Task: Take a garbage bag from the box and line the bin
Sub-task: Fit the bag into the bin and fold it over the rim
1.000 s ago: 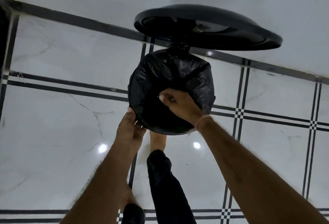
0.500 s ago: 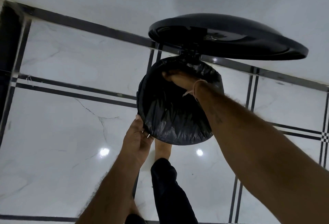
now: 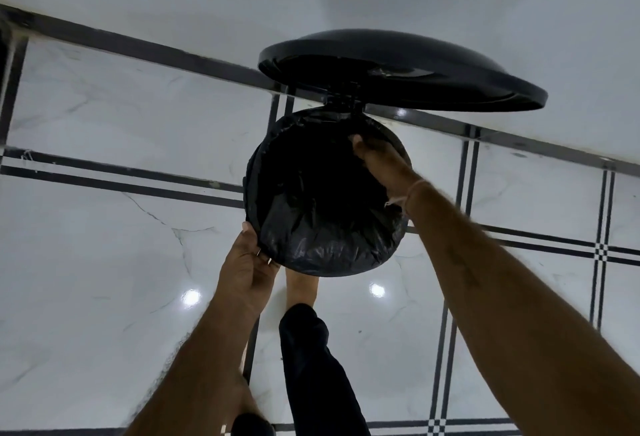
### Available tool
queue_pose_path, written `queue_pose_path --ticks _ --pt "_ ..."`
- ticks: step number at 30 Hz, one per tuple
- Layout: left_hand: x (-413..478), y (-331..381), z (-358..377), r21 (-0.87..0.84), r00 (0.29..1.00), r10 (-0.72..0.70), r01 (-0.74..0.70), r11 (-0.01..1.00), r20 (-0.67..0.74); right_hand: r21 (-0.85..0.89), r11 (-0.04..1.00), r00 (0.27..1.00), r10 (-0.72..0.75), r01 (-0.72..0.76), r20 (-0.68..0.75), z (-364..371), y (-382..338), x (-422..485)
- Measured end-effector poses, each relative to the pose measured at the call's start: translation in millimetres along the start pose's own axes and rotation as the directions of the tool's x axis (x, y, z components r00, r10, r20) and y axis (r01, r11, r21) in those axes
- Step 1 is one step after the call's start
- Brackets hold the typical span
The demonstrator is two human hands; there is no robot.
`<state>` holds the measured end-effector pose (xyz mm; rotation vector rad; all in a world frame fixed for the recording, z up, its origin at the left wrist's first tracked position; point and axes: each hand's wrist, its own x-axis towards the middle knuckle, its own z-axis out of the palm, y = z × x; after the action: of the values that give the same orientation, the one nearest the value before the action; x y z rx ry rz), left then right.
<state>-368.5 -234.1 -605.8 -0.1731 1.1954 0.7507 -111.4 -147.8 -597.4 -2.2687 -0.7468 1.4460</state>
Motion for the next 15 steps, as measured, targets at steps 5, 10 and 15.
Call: queue_pose_path --ticks 5,10,15 --pt "0.6 -1.1 -1.2 0.023 0.999 0.016 -0.017 1.0 0.03 -0.005 0.998 0.995 0.062 -0.062 0.08 12.5 12.3 8.1" --pt "-0.1 -0.3 1.1 0.028 1.0 0.008 -0.007 1.0 -0.001 0.149 0.986 0.991 -0.053 0.072 -0.127 4.5 9.2 -55.6" --pt "0.5 -1.2 1.8 0.038 1.0 0.013 -0.013 0.999 -0.004 0.377 0.91 0.985 0.165 -0.174 0.056 17.8 36.8 -98.7"
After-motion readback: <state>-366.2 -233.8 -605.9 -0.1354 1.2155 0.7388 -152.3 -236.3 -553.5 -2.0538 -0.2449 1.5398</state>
